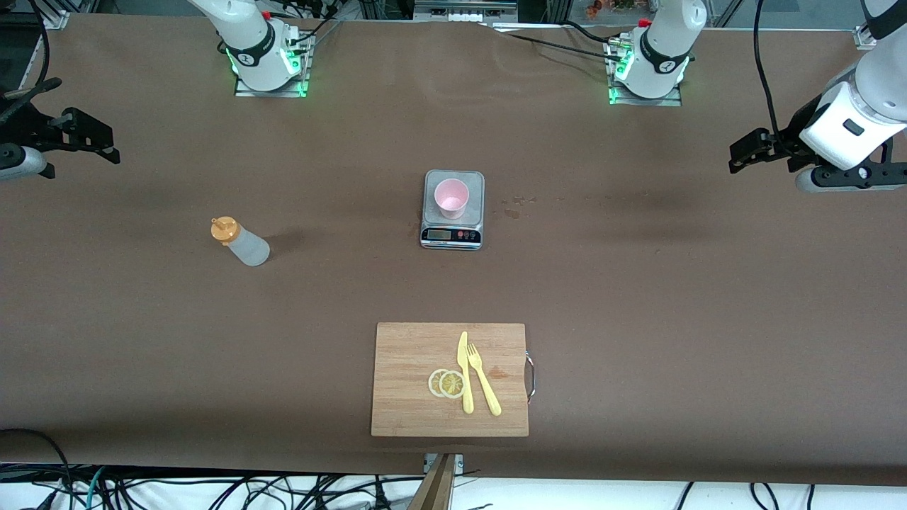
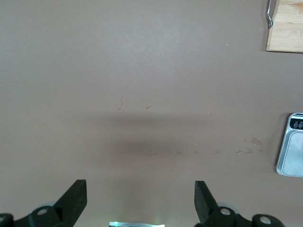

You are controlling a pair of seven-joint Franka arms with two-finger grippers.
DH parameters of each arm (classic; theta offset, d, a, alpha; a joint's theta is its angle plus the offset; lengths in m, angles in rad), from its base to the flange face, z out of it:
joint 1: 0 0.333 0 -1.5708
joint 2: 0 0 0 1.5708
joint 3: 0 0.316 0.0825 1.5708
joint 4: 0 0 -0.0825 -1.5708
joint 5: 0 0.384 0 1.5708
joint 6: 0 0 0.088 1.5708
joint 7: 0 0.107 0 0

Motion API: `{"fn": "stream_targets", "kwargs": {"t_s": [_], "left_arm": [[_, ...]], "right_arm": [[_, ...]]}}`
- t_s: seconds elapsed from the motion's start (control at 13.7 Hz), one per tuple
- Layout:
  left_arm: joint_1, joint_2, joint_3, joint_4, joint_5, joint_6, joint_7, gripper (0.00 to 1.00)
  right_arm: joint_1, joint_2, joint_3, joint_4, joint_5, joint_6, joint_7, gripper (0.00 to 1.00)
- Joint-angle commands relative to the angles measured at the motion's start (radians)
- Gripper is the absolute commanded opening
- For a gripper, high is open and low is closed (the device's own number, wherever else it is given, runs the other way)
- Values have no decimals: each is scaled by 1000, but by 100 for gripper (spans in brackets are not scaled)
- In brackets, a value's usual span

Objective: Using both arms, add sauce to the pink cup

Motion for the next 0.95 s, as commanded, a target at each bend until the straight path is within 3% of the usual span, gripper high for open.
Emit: {"fn": "stream_targets", "kwargs": {"t_s": [0.0,0.87], "left_arm": [[10,-1,-6,12,-11,-15,17,100],[10,-1,-6,12,-11,-15,17,100]], "right_arm": [[-4,-33,6,-37,4,30,34,100],[-2,-15,6,-12,8,26,78,100]]}}
